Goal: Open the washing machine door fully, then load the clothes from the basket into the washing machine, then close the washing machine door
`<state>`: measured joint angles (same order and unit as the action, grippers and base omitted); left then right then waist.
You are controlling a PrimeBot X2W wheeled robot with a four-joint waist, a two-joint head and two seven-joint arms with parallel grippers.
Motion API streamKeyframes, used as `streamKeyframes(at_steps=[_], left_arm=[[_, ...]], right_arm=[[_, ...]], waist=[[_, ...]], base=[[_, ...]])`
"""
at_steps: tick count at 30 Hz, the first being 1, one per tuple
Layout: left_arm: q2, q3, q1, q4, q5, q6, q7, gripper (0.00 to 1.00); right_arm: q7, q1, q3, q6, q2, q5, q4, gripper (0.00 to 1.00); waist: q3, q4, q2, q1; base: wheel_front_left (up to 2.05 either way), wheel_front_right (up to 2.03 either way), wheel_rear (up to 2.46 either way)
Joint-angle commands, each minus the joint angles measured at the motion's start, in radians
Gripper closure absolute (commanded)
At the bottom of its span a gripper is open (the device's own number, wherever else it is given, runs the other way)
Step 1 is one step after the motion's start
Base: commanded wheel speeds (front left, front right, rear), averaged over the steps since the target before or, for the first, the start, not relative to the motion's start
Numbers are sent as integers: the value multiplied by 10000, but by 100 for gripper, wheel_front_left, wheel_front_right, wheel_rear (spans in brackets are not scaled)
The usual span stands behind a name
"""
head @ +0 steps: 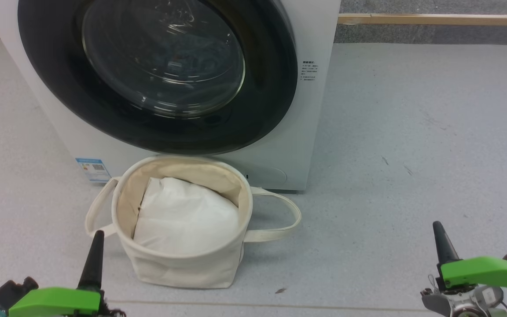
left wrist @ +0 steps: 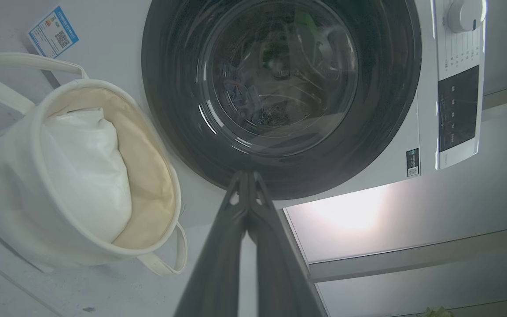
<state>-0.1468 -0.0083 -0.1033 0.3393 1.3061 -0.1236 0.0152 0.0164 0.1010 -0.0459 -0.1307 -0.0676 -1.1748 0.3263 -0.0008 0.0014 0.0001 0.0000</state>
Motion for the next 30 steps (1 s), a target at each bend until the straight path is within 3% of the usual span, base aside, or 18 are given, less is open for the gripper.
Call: streamKeyframes(at_steps=[1, 30], left_arm=[[-38, 371, -225, -402, 218, -48, -121, 100], [721, 1023, -91, -810, 2334, -65, -1008, 100]], right_arm=[[-130, 236, 47, -1, 13, -294, -420, 100], [-1015, 110, -506, 0, 135, -3350, -719, 100]], waist=[[1, 0, -1, 0], [30, -10, -1, 0]], base=[[0, 0, 0], [0, 0, 0]])
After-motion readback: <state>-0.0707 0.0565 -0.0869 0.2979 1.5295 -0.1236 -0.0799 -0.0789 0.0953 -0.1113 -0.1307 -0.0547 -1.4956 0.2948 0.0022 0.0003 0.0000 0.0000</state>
